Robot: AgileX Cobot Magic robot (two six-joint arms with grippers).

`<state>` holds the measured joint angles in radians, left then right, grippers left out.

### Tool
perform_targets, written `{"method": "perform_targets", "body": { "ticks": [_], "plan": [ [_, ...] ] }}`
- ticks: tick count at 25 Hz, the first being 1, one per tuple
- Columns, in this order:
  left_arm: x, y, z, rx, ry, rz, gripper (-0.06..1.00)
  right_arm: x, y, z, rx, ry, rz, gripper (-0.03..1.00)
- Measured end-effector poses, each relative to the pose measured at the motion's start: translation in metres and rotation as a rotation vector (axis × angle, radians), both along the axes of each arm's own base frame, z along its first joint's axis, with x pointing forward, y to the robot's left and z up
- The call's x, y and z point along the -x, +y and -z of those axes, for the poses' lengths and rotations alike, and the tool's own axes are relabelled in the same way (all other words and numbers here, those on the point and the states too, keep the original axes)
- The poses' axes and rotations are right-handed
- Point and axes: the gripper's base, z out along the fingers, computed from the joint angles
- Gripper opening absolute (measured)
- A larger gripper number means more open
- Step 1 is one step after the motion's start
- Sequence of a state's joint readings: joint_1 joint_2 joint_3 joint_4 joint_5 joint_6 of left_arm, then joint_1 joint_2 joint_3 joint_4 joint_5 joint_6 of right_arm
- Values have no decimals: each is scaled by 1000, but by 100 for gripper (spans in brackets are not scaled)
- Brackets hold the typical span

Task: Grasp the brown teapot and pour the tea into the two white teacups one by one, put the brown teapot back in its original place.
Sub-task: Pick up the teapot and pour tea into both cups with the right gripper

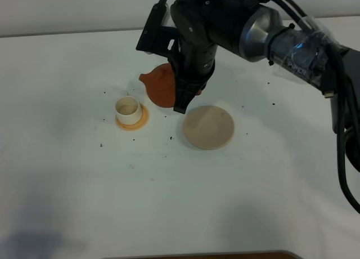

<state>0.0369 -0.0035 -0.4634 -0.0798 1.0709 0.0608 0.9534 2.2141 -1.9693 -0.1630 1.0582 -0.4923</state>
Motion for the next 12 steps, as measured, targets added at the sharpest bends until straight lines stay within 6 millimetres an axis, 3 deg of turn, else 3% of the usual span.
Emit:
{"method": "perform_targets", "body": {
  "ticks": [9,12],
  "plan": [
    [0,0,0,0,0,0,57,33,30,-6,61,-219,-144,12],
    [0,0,0,0,0,0,57,37,37,3,110,-271,-171,12]
  ]
}}
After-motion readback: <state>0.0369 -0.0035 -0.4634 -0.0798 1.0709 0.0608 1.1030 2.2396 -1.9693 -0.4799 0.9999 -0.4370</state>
